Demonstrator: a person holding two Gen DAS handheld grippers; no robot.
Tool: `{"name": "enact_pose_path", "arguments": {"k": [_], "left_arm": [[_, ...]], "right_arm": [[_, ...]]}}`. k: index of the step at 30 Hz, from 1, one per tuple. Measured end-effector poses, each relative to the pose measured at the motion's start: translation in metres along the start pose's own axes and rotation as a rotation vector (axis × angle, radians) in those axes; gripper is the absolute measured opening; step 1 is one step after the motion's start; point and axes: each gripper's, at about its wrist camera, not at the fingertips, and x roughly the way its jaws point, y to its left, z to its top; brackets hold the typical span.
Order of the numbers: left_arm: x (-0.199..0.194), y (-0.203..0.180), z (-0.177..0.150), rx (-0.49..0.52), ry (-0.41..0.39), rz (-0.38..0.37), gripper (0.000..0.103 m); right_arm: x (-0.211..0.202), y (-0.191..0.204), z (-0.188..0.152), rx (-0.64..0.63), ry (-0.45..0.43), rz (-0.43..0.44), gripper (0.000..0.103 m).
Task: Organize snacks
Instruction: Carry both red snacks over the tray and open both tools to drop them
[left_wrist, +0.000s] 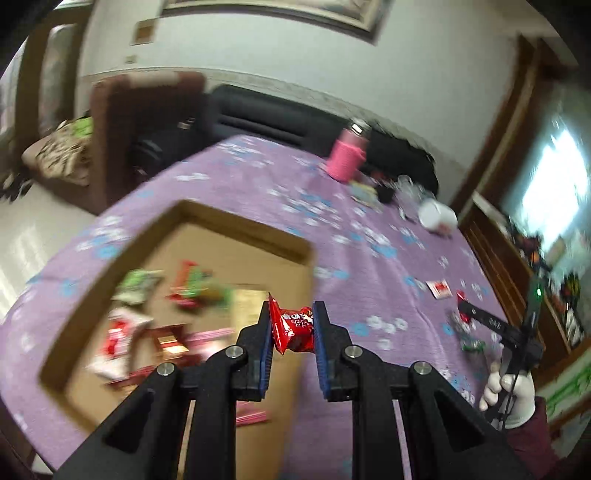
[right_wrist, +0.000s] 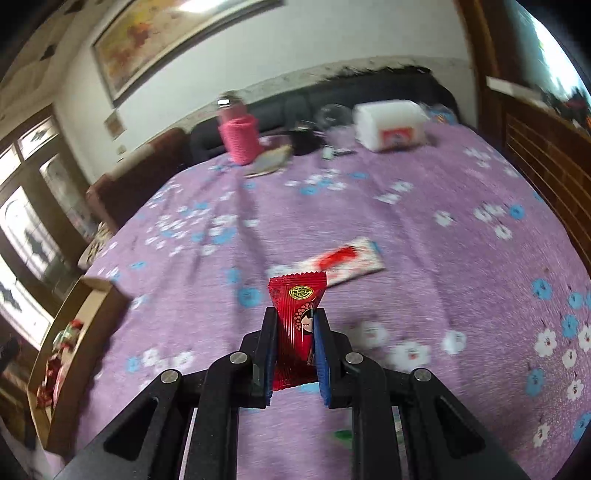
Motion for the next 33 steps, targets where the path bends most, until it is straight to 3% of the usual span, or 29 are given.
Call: {"name": "enact_pose_path", "arguments": {"k": [4, 8, 17, 22, 24, 26, 28, 31, 33], "left_arm": [[-0.018, 0.039, -0.012, -0.056, -0.014, -0.002, 0.019], [-0.02, 0.057, -0.016, -0.073, -0.016, 0.001, 0.019], [-0.004, 0.056, -0.045, -0.055, 0.076, 0.031, 0.019], [0.009, 0.059, -0.054, -0.054, 0.136, 0.083, 0.02], [0.01, 0.064, -0.055, -0.077, 0.148, 0.087, 0.026], [0.005, 0.069, -0.055, -0.106, 0.136, 0.061, 0.047], [-0.004, 0.072, -0.053, -0.123, 0.107, 0.055, 0.059], [-0.016, 0.073, -0.048, -0.134, 0.074, 0.039, 0.062], [-0.026, 0.074, -0.045, -0.144, 0.049, 0.043, 0.071]], "right_arm": [[-0.017, 0.037, -0.007, -0.047, -0.017, 0.043, 0.019], [-0.026, 0.075, -0.011, -0.03, 0.007, 0.17, 0.02], [0.011, 0.21, -0.04, -0.158, 0.209, 0.436, 0.02], [0.035, 0.27, -0.056, -0.26, 0.272, 0.451, 0.021], [0.042, 0.285, -0.062, -0.287, 0.293, 0.44, 0.021], [0.049, 0.299, -0.067, -0.322, 0.308, 0.413, 0.021], [0.058, 0.311, -0.072, -0.35, 0.317, 0.367, 0.022], [0.069, 0.313, -0.072, -0.335, 0.347, 0.33, 0.022], [0.071, 0.311, -0.072, -0.318, 0.354, 0.322, 0.025]]}}
